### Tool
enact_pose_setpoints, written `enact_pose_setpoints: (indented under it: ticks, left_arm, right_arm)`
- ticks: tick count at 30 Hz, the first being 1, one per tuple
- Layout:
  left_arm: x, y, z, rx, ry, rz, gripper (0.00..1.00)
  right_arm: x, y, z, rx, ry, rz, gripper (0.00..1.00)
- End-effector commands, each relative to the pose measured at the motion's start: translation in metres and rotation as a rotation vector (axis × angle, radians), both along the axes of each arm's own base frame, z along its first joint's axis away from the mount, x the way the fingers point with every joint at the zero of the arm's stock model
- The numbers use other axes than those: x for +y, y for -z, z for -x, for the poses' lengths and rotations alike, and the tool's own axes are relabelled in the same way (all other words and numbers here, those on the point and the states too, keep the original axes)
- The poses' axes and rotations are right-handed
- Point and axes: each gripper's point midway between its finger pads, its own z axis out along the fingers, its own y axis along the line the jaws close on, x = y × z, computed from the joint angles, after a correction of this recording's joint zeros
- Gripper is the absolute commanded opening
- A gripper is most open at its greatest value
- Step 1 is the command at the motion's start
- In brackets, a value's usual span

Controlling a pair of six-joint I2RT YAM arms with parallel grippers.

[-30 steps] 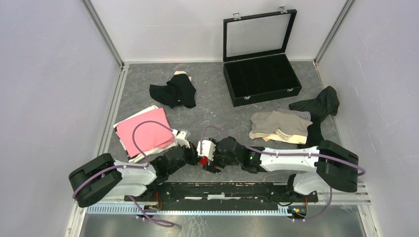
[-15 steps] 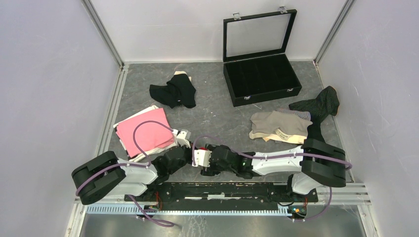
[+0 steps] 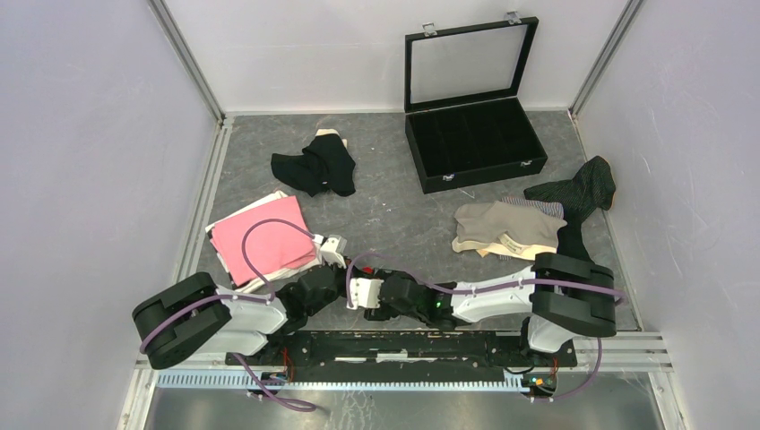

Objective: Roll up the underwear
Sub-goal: Pick up the underwear from the center of the board.

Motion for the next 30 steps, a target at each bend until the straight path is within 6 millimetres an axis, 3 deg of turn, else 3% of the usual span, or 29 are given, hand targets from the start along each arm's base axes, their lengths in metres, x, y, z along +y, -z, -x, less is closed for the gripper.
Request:
enact_pose_setpoints:
  ticks: [1,9,14,18,24,30]
  left_arm:
    - [0.025,0.043,0.016,0.103,-0.003,-0.151,0.02]
    - [0.019,0.024,0.004,0.073,-0.041,-0.116,0.02]
    - [0.020,-0.010,-0.017,0.023,-0.122,-0.082,0.02]
    - [0.027,-0.047,-0.032,-0.027,-0.185,-0.042,0.11]
    - [0.036,-0.102,-0.037,-0.125,-0.198,0.008,0.26]
    - [0.020,-0.125,-0.025,-0.154,-0.077,0.051,0.39]
  right_arm:
    - [-0.021,0.021,-0.009,-0.041,0.049,0.094,0.69]
    - [-0.032,0.027,-0.009,-0.038,0.085,0.104,0.37]
    - [-0.040,0.027,-0.007,-0.015,0.121,0.071,0.17]
    - [-0.046,0.026,-0.002,0.029,0.151,0.016,0.02]
    - [-0.047,0.016,0.000,0.165,0.206,-0.155,0.00]
    - [-0.040,-0.018,-0.009,0.348,0.238,-0.386,0.00]
